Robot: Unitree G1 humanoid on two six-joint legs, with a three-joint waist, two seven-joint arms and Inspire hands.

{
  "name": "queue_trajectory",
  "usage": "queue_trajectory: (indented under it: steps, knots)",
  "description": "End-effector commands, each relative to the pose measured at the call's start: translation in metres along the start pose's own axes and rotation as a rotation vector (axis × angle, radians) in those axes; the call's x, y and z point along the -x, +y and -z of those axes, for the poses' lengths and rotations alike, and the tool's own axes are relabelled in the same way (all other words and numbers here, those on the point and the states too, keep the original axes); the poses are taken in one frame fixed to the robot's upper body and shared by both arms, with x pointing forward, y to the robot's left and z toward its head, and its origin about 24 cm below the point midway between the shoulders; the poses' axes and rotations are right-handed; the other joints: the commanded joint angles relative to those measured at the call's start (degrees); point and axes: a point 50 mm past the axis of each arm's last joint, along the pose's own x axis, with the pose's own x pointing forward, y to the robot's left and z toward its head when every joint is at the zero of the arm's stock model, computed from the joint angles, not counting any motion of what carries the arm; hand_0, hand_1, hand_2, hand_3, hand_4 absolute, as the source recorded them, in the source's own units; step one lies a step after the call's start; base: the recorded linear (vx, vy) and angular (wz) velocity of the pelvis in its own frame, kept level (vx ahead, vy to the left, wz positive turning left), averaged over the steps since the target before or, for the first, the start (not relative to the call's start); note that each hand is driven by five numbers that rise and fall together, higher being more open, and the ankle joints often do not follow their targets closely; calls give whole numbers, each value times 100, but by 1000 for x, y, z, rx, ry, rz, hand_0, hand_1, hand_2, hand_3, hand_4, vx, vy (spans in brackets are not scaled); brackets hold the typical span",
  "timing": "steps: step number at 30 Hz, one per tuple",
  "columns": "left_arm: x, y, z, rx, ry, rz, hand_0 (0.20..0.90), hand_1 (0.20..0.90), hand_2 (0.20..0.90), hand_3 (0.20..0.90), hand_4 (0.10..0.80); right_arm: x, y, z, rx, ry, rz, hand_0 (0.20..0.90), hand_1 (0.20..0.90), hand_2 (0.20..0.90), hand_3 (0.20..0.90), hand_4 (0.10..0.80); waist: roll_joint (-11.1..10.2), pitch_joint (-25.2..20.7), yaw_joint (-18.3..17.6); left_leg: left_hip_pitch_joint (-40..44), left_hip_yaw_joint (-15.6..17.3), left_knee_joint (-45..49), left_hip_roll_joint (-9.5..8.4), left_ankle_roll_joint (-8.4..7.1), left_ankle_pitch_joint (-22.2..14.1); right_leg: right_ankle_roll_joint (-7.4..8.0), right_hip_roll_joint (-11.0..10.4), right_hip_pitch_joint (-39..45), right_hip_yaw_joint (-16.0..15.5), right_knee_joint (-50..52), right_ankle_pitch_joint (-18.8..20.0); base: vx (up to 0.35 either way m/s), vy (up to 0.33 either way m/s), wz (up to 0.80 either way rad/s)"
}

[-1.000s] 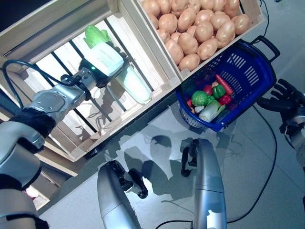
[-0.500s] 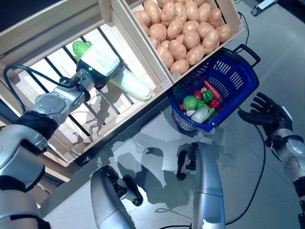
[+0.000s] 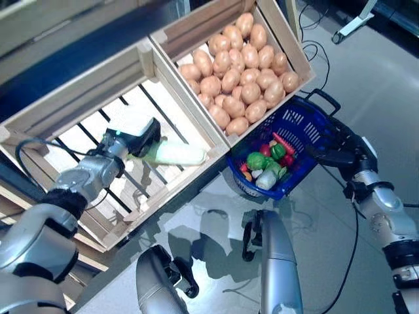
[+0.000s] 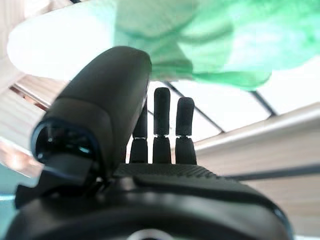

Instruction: Put vegetables into the basket

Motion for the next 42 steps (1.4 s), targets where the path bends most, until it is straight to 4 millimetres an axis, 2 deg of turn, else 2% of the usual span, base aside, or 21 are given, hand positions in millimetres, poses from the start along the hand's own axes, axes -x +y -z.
queue_trajectory:
  steps: [1,5,11,12,13,17,22,23,24,25,26,27,32,42]
  knots:
    - [-2,36,8,182,27,-200,300,300,300,300,400,-12,14,-64,-9,-357,-42,900,900,900,900,800,-102,-243,175,-113,-514,-900,134,-212,998,681,-403,910,355,-930,625,67,12,-6]
    - [4,17,2,267,23,-161,300,300,300,300,400,-12,19,-60,-6,-347,-42,900,900,900,900,800,-99,-315,286,403,-426,-1353,-3,-195,1104,629,-355,1417,286,-1309,681,93,9,5]
    - [17,-10,3,417,82,-132,300,300,300,300,400,-9,21,-42,-17,-287,-34,900,900,900,900,800,-117,-412,382,951,-262,-1806,-22,-188,1237,652,-387,1942,99,-1663,759,87,-3,-5]
    - [18,-13,2,431,86,-128,300,300,300,300,400,-9,22,-41,-18,-279,-37,900,900,900,900,800,-126,-427,386,969,-192,-1980,-33,-132,1438,586,-381,1975,38,-1835,923,-2,-6,-6]
    - [19,-16,1,446,87,-124,300,300,300,300,400,-8,22,-39,-20,-271,-36,900,900,900,900,800,-129,-433,395,1026,-173,-2056,-33,-146,1480,593,-383,2040,20,-1908,952,-4,-7,-4]
    - [20,-20,-3,461,90,-121,300,300,300,300,400,-6,24,-32,-17,-250,-48,900,900,900,900,800,-130,-421,417,1194,-83,-2382,-23,-180,1663,609,-379,2225,-66,-2159,1058,21,3,0]
    - [16,-15,-3,393,91,-126,300,300,300,300,400,-10,29,-36,4,-250,-73,900,900,900,900,800,-132,-339,449,1104,-88,-2459,21,-265,1838,631,-408,2206,-101,-2212,1117,-10,-1,-2]
    - [16,-16,-2,373,95,-113,582,582,582,582,588,-10,29,-37,7,-250,-79,900,900,900,900,800,-134,-319,449,1078,-97,-2442,38,-277,1853,636,-416,2183,-97,-2195,1124,0,0,0]
    - [16,-16,1,365,111,-98,900,900,900,900,800,-10,29,-37,10,-250,-84,900,900,900,900,800,-134,-299,450,1037,-109,-2415,52,-286,1861,639,-425,2152,-92,-2171,1124,0,0,0]
    - [17,-18,3,368,130,-85,900,900,900,900,800,-10,30,-37,12,-250,-86,900,900,900,900,800,-132,-285,448,1000,-121,-2390,63,-295,1867,639,-430,2125,-86,-2147,1119,54,13,1]
    - [17,-20,4,377,140,-67,900,900,900,900,800,-10,31,-37,13,-248,-91,900,900,900,900,800,-131,-248,439,991,-179,-2273,83,-383,1735,715,-438,2123,-33,-2026,978,44,16,-1]
    - [17,-25,7,412,175,-17,900,900,900,900,800,-9,31,-37,16,-246,-94,900,900,900,900,800,-137,-192,441,877,-226,-2171,112,-407,1736,721,-441,2042,-14,-1936,948,42,15,-1]
    - [16,-39,3,467,214,110,900,900,900,900,800,-11,32,-39,17,-236,-99,900,900,900,900,800,-135,-43,429,593,-324,-1976,136,-438,1753,738,-439,1801,58,-1751,919,-27,7,0]
    - [6,-38,1,540,253,193,900,900,900,900,800,-11,37,-49,13,-275,-115,900,900,900,900,800,-172,371,351,-21,-398,-1658,125,-469,1755,779,-411,1185,187,-1450,958,-98,9,2]
